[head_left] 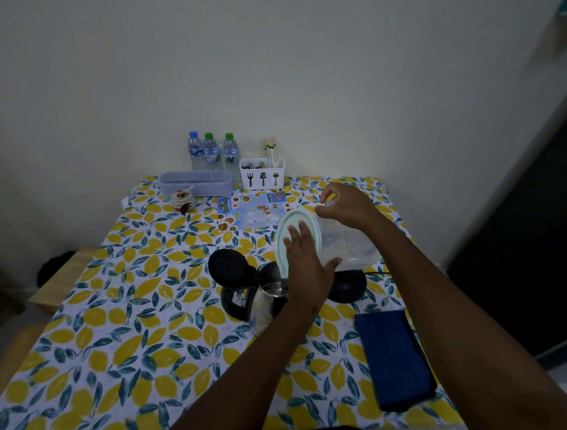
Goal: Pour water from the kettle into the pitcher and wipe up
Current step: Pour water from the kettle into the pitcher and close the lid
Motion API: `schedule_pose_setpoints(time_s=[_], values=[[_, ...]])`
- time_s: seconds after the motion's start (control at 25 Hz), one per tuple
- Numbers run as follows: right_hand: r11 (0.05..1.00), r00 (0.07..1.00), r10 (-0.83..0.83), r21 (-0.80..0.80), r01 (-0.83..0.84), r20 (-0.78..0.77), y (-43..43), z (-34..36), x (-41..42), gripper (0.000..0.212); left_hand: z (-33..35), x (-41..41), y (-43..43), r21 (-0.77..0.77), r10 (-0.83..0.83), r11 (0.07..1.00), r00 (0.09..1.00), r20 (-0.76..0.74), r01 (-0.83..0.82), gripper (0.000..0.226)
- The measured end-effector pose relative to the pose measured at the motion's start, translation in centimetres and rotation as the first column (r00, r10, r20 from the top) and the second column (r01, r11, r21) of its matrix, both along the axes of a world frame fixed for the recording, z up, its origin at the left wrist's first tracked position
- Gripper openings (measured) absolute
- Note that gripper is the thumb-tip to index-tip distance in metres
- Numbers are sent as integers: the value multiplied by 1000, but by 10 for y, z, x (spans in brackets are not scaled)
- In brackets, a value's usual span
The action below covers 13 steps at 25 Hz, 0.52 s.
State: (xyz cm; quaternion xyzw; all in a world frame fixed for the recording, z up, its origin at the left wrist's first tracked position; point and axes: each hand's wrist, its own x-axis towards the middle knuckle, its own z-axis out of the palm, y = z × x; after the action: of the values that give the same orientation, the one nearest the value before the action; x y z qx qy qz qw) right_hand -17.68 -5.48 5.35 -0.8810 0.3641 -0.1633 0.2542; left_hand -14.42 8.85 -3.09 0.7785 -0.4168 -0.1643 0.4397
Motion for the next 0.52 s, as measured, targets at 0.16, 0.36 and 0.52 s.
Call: schedule_pose_setpoints(time_s=[0.16, 0.36, 0.52], values=[[1000, 1000, 2, -6, -2, -2, 0, 3, 1, 22, 1, 0, 0, -4, 6, 1000, 1000, -4, -6, 101], [1000, 1000, -2, -21, 2, -12, 0, 4, 2, 20, 2, 1, 0, -7, 3, 1000, 1000, -16, -3, 101], [1000, 1000, 1, 0, -1, 6, 1, 3, -1, 19, 1, 2, 1, -1, -3, 1000, 1000, 15, 3, 101]])
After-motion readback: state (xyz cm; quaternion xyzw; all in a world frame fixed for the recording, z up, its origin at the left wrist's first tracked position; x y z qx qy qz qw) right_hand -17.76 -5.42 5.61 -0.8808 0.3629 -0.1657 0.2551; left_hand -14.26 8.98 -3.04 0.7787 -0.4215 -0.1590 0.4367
